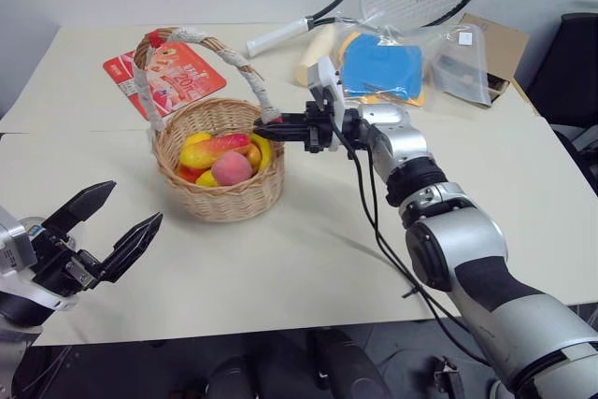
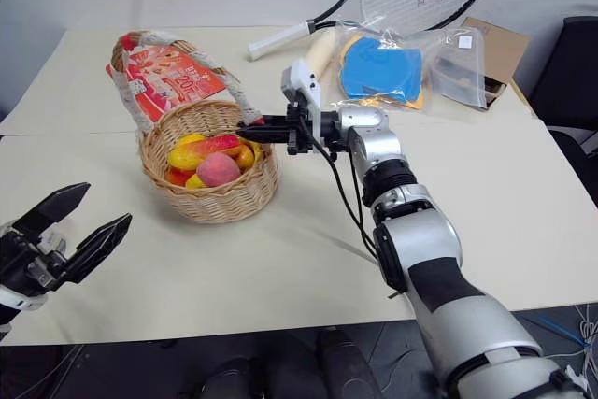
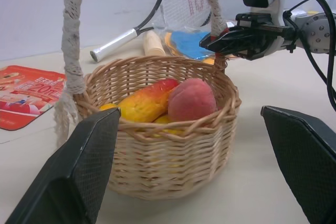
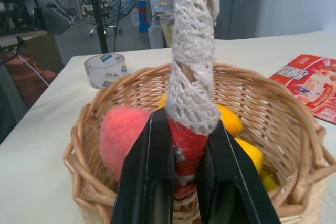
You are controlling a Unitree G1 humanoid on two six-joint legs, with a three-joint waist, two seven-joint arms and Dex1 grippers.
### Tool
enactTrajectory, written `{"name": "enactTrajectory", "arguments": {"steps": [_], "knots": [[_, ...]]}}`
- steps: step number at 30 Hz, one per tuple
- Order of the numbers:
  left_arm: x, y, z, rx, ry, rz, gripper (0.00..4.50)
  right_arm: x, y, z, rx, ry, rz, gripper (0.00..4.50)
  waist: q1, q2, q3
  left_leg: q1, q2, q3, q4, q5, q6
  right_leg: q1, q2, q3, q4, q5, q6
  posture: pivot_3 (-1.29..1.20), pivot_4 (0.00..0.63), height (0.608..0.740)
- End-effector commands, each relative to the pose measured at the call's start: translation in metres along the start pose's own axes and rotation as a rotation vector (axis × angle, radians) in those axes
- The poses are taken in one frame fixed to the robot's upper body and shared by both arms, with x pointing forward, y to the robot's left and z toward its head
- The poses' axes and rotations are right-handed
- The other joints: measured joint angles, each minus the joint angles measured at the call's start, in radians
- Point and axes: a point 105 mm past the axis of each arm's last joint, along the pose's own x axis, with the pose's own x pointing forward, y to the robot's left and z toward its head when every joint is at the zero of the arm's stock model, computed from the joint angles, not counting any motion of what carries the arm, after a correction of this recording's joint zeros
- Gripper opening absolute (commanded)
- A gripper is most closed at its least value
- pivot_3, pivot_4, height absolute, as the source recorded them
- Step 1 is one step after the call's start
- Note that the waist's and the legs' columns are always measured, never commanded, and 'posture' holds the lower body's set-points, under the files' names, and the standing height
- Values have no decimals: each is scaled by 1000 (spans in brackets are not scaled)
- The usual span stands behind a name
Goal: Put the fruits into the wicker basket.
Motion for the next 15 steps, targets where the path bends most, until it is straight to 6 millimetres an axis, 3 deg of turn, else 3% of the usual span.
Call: {"name": "enactTrajectory", "arguments": {"steps": [1, 6, 11, 15], "knots": [[6, -2, 1, 23, -7, -41, 4500, -28, 1, 24, -121, -61, -18, 171, 8, 0, 0, 0, 0, 0, 0, 0, 0, 0, 0, 0, 0, 0, 0, 0, 150, 740], [9, 1, -7, 0, 7, -79, 4500, -93, 3, 62, -169, -147, -290, 171, 29, 1, 0, -1, 0, -1, 0, 0, 0, -1, 0, 1, 0, 0, 0, 0, 150, 740], [19, 1, -13, -24, 11, -157, 4500, -157, 10, 64, -171, -98, -579, 171, 38, 1, 1, -1, -2, -2, 0, 0, 0, -1, 1, 1, -1, 0, 0, 0, 150, 740], [33, -7, -17, -33, 32, -290, 4500, -223, 12, 55, -221, -25, -865, 171, 42, 1, 1, 1, -4, 0, 0, 0, 0, 0, 2, 2, 0, 0, 0, 0, 150, 740]]}}
